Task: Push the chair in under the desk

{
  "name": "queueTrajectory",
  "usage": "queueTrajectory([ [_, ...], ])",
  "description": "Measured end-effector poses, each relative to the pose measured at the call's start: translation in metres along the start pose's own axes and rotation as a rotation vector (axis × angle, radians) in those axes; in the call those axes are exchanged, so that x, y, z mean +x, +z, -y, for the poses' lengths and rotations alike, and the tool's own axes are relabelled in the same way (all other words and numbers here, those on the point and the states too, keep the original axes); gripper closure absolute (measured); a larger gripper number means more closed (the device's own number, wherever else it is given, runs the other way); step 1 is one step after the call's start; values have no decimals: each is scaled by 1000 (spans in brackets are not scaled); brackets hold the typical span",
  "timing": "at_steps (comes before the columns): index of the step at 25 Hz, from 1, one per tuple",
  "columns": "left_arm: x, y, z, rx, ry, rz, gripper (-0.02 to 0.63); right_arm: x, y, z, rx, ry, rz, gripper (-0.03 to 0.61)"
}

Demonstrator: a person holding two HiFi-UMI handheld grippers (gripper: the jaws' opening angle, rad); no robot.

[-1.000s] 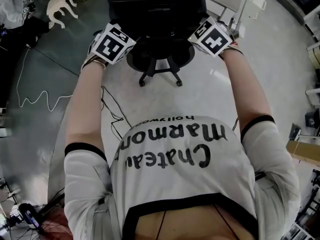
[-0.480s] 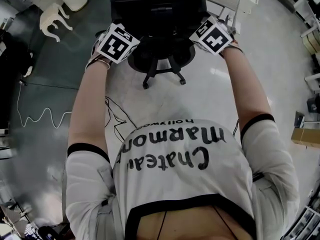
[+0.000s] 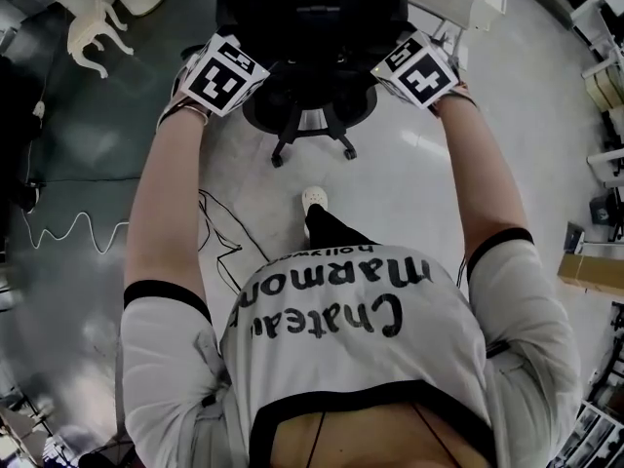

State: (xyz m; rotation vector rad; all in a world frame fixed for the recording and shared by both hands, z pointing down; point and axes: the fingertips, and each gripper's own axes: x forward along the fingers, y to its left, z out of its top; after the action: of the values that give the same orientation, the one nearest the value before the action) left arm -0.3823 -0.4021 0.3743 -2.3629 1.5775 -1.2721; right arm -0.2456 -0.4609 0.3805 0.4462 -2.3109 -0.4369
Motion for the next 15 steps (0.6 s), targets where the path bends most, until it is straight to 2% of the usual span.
queueTrajectory([
  [3, 10, -5, -19, 11, -1, 10, 391, 17, 9, 9, -3, -19, 6, 348],
  [8, 25, -24, -94, 23, -35, 20, 390, 69, 56, 33, 21, -43, 8, 350],
  [15, 31, -33, -127, 29, -88, 37, 388, 89, 77, 38, 54, -44, -20, 356],
])
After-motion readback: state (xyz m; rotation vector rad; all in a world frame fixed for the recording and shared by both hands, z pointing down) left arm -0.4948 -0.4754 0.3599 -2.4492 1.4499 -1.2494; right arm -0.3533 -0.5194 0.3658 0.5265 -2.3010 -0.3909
